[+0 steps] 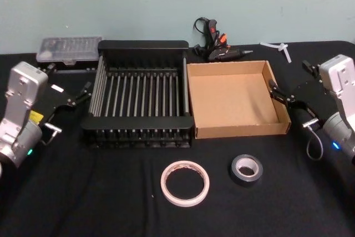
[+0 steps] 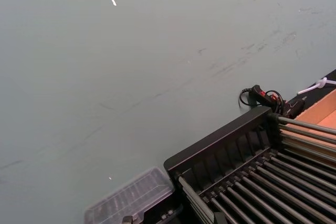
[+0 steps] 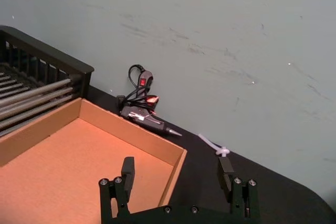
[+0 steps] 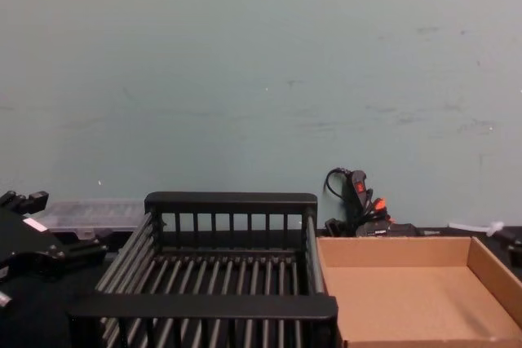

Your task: Pick up the white tape and place it into the black box , Pick up the silver tape and place it into the brown box.

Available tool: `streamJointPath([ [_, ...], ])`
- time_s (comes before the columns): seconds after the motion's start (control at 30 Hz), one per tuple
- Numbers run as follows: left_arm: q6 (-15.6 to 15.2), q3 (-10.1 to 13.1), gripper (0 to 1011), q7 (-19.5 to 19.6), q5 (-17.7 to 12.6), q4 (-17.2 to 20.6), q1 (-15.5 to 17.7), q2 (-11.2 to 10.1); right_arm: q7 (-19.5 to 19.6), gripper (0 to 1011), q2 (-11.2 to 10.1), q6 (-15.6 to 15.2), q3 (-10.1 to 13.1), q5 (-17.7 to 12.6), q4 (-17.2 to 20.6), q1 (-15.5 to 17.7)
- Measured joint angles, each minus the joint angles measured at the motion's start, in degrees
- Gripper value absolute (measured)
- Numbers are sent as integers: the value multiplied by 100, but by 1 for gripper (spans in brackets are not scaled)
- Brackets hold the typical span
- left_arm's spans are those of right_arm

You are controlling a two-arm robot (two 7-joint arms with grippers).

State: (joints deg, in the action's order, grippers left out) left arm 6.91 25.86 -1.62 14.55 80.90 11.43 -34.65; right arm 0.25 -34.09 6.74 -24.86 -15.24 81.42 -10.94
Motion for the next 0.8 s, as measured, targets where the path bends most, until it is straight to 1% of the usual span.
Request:
streamJointPath([
  [0.2, 0, 0, 1001, 0, 0, 0, 0, 0, -137, 1000, 17, -123, 141, -130, 202, 123],
  [0.4, 0, 0, 1001, 0, 0, 0, 0, 0, -225, 1000, 0, -440, 289, -285, 573, 313],
  [0.43, 0, 0, 1001, 0, 0, 0, 0, 0, -245, 1000, -7, -526, 324, -320, 684, 364],
  [0.6, 0, 0, 1001, 0, 0, 0, 0, 0, -311, 1000, -20, -749, 420, -413, 980, 509],
  [0.67, 0, 0, 1001, 0, 0, 0, 0, 0, -327, 1000, -23, -937, 458, -455, 1140, 573],
  [0.7, 0, 0, 1001, -1, 0, 0, 0, 0, -343, 1000, -29, -1092, 479, -486, 1255, 618],
  [0.77, 0, 0, 1001, 0, 0, 0, 0, 0, -364, 1002, -34, -1240, 502, -524, 1372, 666],
  [0.8, 0, 0, 1001, 0, 0, 0, 0, 0, -389, 1000, -34, -1379, 528, -569, 1483, 716],
])
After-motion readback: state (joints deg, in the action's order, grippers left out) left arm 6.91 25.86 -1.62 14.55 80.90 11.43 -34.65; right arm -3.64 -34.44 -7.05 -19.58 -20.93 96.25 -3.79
